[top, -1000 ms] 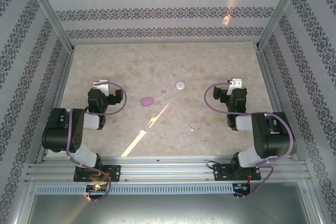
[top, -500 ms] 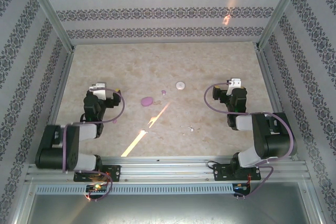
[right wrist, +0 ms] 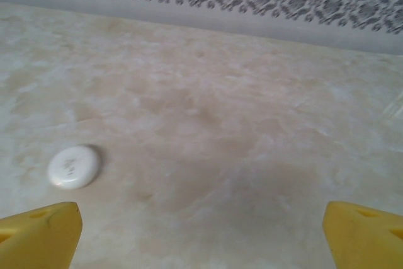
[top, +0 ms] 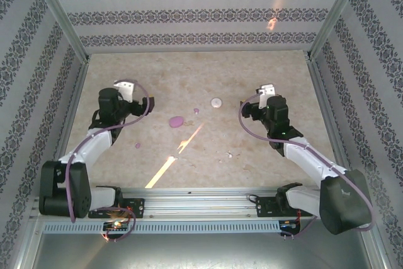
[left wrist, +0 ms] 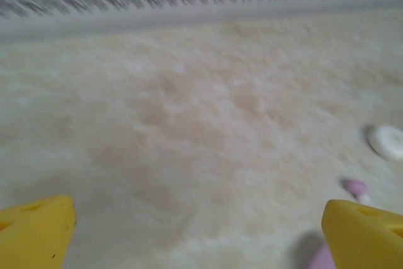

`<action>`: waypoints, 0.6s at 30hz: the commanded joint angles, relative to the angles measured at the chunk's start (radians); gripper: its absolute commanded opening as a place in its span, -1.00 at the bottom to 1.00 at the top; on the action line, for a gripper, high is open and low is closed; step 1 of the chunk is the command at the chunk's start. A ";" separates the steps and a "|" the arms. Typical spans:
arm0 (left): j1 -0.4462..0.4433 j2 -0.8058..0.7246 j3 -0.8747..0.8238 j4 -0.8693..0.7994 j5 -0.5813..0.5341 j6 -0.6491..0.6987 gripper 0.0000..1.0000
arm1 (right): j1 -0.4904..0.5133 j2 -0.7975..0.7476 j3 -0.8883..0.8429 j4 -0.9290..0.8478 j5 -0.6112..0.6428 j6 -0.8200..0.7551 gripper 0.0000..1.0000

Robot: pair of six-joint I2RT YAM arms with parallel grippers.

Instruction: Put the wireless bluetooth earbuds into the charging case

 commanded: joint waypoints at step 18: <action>-0.356 0.236 0.256 -0.546 -0.115 -0.001 0.84 | 0.179 0.683 0.852 -0.975 -0.085 0.453 0.71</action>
